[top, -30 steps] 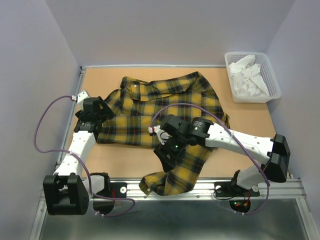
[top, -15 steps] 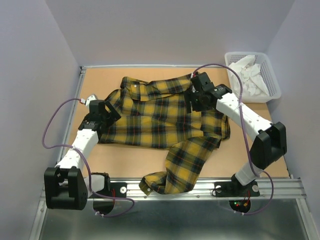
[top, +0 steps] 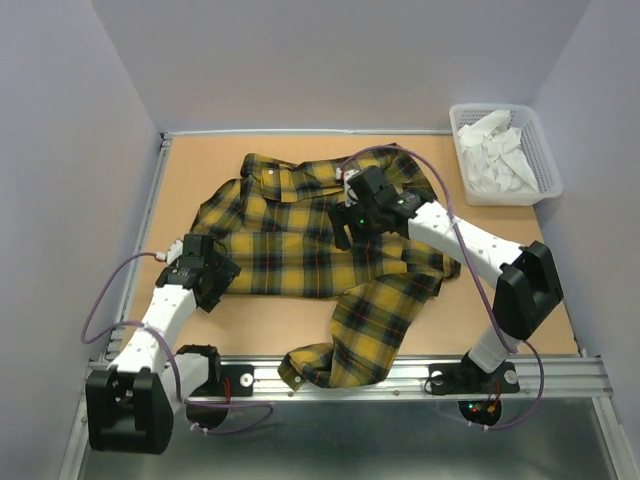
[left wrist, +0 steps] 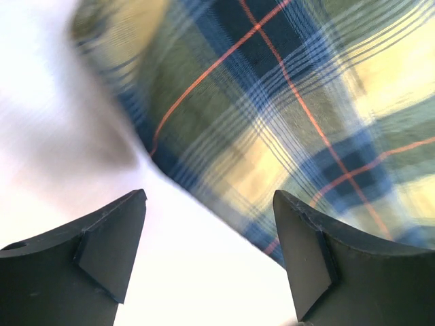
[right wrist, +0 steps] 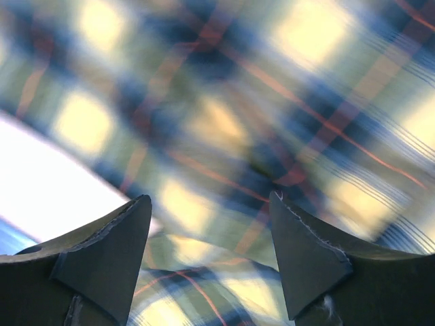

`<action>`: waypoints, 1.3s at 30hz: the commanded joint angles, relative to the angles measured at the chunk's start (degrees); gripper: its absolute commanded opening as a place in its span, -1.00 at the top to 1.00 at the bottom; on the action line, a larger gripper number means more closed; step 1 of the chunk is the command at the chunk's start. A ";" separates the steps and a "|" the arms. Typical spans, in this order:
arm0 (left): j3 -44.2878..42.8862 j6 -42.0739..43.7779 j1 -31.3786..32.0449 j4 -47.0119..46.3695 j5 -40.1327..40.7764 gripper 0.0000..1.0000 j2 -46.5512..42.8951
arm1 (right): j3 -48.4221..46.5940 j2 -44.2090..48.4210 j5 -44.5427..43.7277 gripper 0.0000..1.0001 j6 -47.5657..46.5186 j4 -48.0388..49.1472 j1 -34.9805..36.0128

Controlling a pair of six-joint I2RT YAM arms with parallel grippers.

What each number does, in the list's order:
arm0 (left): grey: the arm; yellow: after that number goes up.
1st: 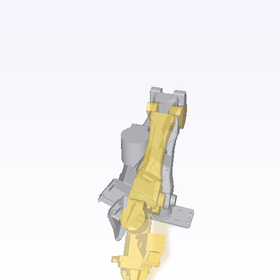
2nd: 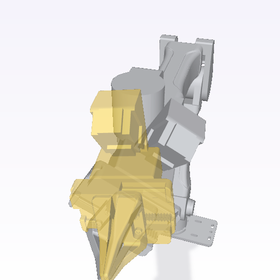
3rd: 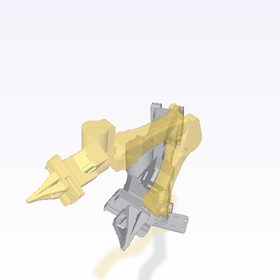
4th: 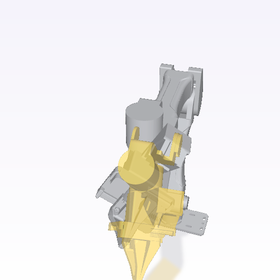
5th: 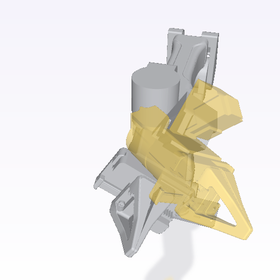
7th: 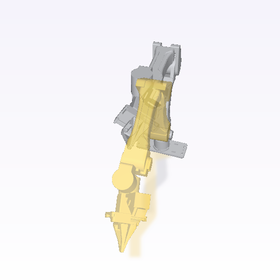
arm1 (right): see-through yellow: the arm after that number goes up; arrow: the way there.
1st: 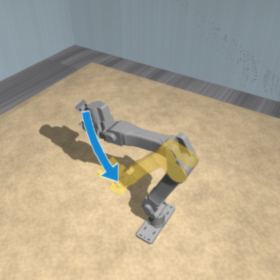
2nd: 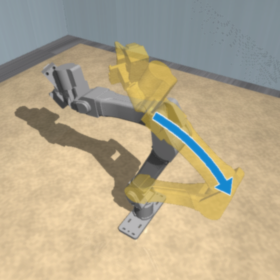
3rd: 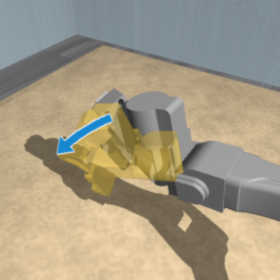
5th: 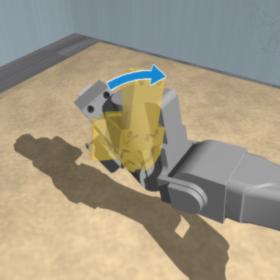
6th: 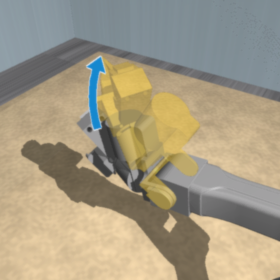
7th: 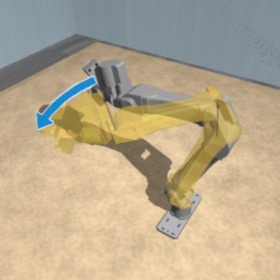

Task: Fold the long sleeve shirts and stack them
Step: Flatten the shirt out

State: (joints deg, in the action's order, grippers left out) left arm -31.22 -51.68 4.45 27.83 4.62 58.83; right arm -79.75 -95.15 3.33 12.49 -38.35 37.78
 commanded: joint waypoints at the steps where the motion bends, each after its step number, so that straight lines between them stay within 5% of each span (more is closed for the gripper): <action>1: -2.26 -9.57 0.21 9.77 5.21 -0.72 -7.31 | 2.49 2.34 2.82 -0.50 -5.72 7.05 6.33; 7: -7.26 -9.15 0.03 8.83 11.89 -0.69 -5.14 | 2.84 -2.13 7.83 -0.43 -7.48 11.71 11.96; 13: -20.08 0.33 -1.81 3.64 14.71 -0.69 10.05 | 0.03 -11.80 6.95 -0.21 -9.32 13.91 15.65; 23: -23.36 6.23 -3.92 -1.82 17.08 -0.69 13.77 | -1.29 -23.49 7.20 -0.01 -10.82 13.22 22.85; 33: -20.46 9.75 -4.01 -3.05 19.63 -0.69 11.31 | 0.12 -22.80 13.98 0.26 -14.40 5.59 30.33; 39: -22.38 13.09 -3.92 -4.80 18.33 -0.69 11.13 | -7.78 -14.38 10.06 0.18 -16.54 0.91 30.16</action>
State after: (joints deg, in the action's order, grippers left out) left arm -52.01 -42.11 0.62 25.19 21.93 71.61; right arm -81.95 -115.59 16.51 -2.02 -30.81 68.05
